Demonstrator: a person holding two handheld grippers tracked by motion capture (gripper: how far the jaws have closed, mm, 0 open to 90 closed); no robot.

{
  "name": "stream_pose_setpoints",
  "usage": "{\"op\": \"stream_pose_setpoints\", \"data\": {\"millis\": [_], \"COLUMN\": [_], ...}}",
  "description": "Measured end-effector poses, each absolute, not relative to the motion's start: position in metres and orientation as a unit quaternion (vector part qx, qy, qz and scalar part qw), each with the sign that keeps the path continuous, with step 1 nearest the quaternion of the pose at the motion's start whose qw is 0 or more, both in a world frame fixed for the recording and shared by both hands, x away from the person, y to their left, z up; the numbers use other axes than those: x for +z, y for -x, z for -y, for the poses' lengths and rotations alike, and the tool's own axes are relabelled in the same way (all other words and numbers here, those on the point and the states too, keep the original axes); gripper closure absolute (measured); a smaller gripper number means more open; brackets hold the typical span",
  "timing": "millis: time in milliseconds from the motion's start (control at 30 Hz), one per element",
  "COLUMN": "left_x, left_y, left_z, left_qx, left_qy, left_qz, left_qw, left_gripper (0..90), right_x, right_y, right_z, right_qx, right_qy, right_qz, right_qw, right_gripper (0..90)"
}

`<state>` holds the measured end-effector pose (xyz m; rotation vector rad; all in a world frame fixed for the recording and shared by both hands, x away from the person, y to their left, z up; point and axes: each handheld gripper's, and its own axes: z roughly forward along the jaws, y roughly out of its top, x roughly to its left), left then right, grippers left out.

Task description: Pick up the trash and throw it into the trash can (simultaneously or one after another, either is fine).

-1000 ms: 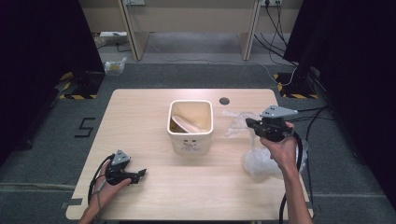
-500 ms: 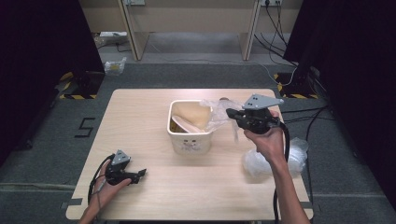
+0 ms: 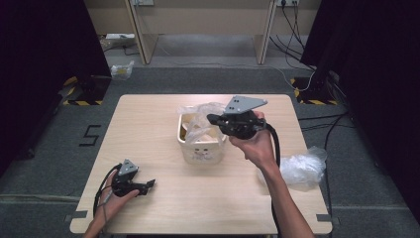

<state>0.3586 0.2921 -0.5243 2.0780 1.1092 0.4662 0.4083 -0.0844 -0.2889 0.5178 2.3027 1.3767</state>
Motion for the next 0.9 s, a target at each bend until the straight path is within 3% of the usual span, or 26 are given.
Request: {"op": "stream_pose_setpoints", "data": {"millis": [500,900], "left_x": [-0.524,-0.524], "left_y": [-0.359,-0.359], "left_z": [-0.292,-0.292], "left_qx": [0.180,0.180], "left_qy": [-0.808,-0.807], "left_qz": [-0.430,-0.430], "left_qw": [0.360,0.361], "left_gripper": [11.6,11.6], "right_x": [-0.314,-0.341], "right_y": [-0.421,-0.455], "right_z": [0.050,0.059], "right_qx": [0.497,0.489], "right_qy": [-0.179,-0.239], "right_qz": [-0.835,-0.828], "right_qw": [0.152,0.134], "right_gripper": [90.0,89.8]}}
